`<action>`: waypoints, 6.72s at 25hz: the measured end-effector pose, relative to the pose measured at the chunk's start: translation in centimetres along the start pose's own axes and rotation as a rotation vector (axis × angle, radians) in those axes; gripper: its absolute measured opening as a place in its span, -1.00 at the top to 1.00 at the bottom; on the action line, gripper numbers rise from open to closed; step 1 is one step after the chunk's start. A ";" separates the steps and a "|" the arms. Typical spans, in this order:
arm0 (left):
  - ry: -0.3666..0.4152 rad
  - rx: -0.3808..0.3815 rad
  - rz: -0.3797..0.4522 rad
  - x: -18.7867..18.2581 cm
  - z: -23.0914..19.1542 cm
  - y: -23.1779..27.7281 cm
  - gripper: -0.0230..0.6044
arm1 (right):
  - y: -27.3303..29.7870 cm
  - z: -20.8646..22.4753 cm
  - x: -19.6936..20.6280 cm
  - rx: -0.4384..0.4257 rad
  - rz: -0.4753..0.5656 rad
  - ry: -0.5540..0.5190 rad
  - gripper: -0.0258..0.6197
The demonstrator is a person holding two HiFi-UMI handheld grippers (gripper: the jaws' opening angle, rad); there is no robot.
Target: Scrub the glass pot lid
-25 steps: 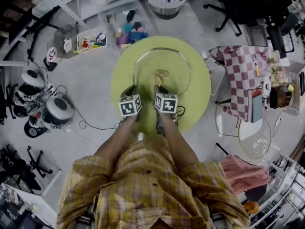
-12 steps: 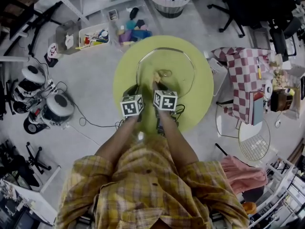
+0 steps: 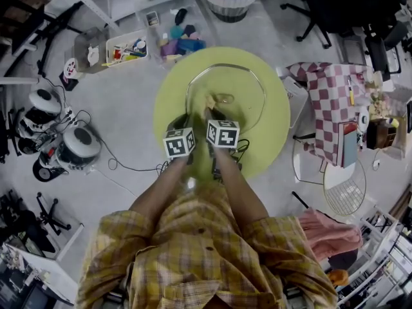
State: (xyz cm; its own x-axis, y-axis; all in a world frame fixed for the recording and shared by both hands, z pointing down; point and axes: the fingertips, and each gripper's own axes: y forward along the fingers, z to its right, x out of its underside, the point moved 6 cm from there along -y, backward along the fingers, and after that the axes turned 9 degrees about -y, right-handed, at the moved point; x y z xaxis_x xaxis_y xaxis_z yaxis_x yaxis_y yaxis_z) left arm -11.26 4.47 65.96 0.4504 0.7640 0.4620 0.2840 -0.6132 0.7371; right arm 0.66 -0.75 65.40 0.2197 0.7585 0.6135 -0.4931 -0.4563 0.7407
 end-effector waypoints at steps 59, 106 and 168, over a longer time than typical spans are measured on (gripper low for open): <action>0.018 0.012 -0.034 -0.3 0.0 0.0 0.73 | -0.2 -2.5 2.3 -0.023 -0.012 -0.072 0.80; 0.070 0.025 -0.030 0.2 0.6 -0.6 0.69 | -8.5 7.9 7.9 0.099 -0.006 0.120 0.80; 0.680 0.524 0.417 -5.1 24.4 -22.8 0.92 | -39.8 0.0 -5.4 0.352 0.746 -0.126 0.81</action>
State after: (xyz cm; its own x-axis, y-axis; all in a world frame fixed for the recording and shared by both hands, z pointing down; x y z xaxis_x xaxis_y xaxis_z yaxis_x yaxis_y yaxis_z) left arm 0.63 9.69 34.74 0.0592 0.3154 0.9471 0.6294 -0.7482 0.2098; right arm 19.09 13.35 32.56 0.0428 0.1509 0.9876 -0.2595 -0.9529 0.1568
